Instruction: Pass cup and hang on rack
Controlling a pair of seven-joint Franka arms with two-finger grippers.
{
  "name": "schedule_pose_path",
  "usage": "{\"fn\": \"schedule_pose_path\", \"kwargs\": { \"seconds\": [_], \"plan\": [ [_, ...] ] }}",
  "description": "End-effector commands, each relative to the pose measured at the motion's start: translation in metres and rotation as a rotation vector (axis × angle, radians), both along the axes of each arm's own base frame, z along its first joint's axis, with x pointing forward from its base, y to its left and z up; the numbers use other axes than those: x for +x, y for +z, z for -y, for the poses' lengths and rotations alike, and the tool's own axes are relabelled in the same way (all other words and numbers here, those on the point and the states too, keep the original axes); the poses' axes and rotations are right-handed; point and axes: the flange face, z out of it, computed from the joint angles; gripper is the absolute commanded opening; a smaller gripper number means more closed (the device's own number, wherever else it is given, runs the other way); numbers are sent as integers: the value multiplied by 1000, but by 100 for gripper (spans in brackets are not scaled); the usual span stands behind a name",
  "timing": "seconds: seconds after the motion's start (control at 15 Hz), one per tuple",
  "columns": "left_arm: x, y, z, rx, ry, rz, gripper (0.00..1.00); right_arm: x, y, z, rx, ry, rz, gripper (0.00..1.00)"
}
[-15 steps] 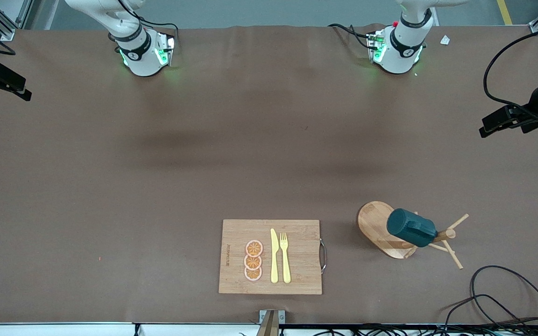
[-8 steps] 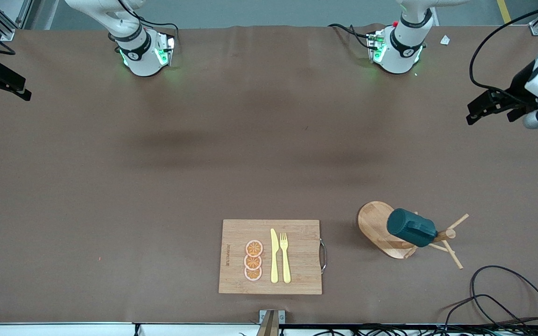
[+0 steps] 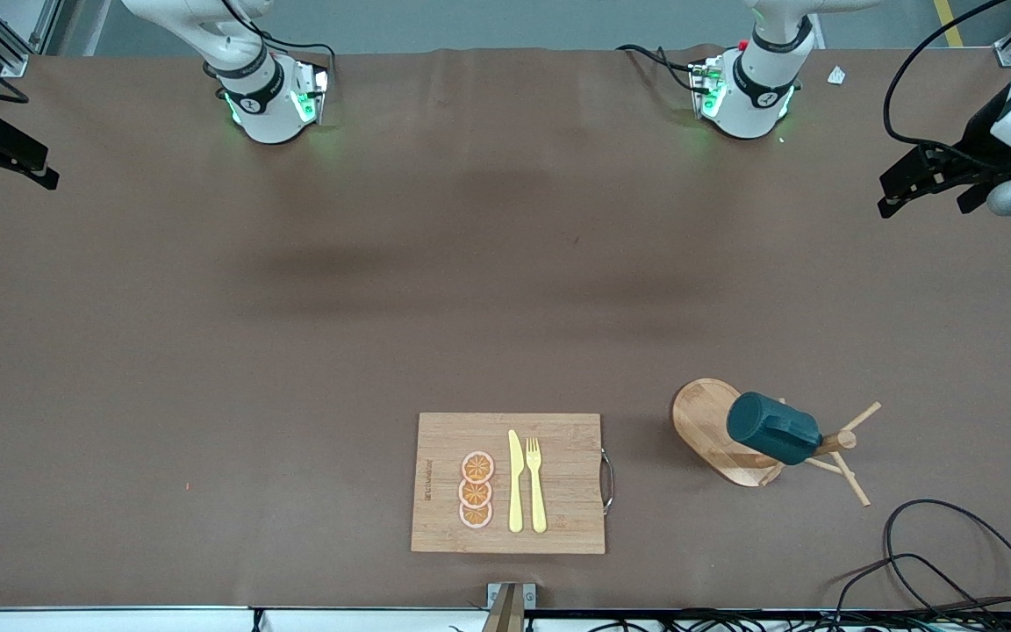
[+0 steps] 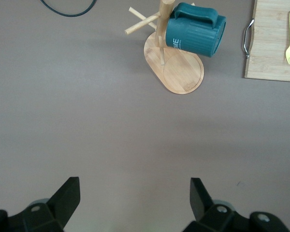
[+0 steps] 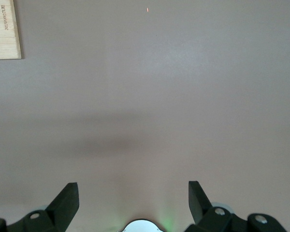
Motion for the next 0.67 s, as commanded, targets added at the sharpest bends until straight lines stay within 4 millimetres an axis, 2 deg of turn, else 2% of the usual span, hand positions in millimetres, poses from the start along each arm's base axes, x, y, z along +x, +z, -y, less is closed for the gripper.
{"fn": "schedule_pose_path", "kwargs": {
  "seconds": [0.0,0.6],
  "plan": [
    [-1,5,-2,23,-23,-21,100,-9,6,7,1,3,10,100],
    [1,-3,-6,24,-65,-54,100,-9,6,7,2,1,10,100]
  ]
}}
